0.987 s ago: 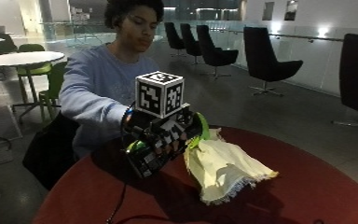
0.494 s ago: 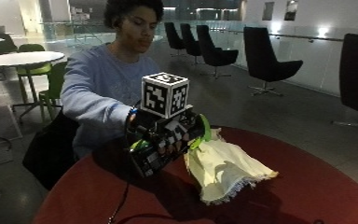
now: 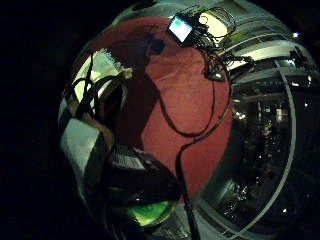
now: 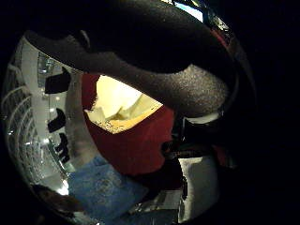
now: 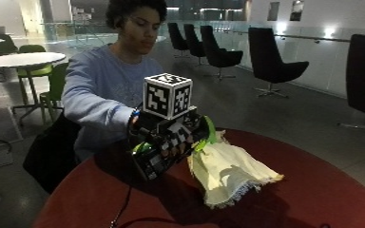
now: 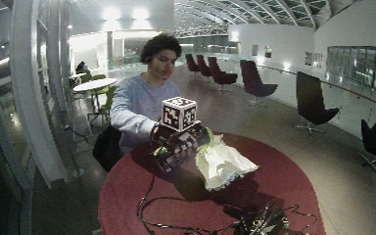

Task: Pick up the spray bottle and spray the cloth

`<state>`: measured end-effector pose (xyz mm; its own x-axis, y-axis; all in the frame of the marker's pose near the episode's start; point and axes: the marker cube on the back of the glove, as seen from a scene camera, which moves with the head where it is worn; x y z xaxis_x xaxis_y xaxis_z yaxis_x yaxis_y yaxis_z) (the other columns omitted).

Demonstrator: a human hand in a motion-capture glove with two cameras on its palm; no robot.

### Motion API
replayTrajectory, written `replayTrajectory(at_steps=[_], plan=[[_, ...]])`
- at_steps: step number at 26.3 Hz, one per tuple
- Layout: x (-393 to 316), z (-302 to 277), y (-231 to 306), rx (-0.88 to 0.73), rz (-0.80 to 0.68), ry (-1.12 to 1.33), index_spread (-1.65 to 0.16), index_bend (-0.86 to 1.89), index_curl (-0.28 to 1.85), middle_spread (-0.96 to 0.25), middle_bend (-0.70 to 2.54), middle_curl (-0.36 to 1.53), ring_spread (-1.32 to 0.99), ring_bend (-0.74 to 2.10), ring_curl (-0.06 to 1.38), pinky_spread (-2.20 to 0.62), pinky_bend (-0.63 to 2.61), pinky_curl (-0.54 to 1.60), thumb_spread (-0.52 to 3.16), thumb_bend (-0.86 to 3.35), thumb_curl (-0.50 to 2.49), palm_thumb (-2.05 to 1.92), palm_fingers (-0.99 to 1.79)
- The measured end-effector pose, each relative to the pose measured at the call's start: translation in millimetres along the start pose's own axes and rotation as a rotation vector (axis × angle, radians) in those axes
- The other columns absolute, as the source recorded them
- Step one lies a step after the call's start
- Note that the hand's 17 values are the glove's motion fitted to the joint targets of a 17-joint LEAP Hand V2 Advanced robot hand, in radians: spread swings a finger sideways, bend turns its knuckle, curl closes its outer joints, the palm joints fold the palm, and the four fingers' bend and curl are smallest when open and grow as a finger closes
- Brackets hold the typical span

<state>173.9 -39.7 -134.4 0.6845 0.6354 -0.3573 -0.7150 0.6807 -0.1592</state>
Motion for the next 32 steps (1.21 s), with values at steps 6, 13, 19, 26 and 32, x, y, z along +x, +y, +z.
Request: replayTrajectory(at_steps=[6,13,19,26,32], plan=[[-1,-1,2,0.033,-0.014,-0.071,-0.23,0.12,0.32,-0.10,0.42,0.48,-0.13,0.68,0.42,-0.23,0.64,0.42,0.72,-0.03,0.62,0.87,1.26],[-16,-9,14,0.122,-0.076,-0.264,-0.23,0.12,0.32,-0.10,0.42,0.48,-0.13,0.67,0.42,-0.23,0.64,0.42,0.72,-0.03,0.62,0.87,1.26],[-52,-13,31,0.256,-0.149,-0.513,-0.23,0.12,0.32,-0.10,0.42,0.48,-0.13,0.67,0.42,-0.23,0.64,0.42,0.73,-0.03,0.62,0.87,1.26],[-110,-8,50,0.355,-0.242,-0.764,-0.23,0.12,0.33,-0.10,0.42,0.48,-0.12,0.66,0.42,-0.22,0.64,0.42,0.75,-0.03,0.61,0.88,1.25],[-162,-3,65,0.376,-0.325,-0.975,-0.22,0.12,0.33,-0.10,0.41,0.47,-0.12,0.66,0.41,-0.22,0.64,0.42,0.77,-0.03,0.61,0.88,1.24]])
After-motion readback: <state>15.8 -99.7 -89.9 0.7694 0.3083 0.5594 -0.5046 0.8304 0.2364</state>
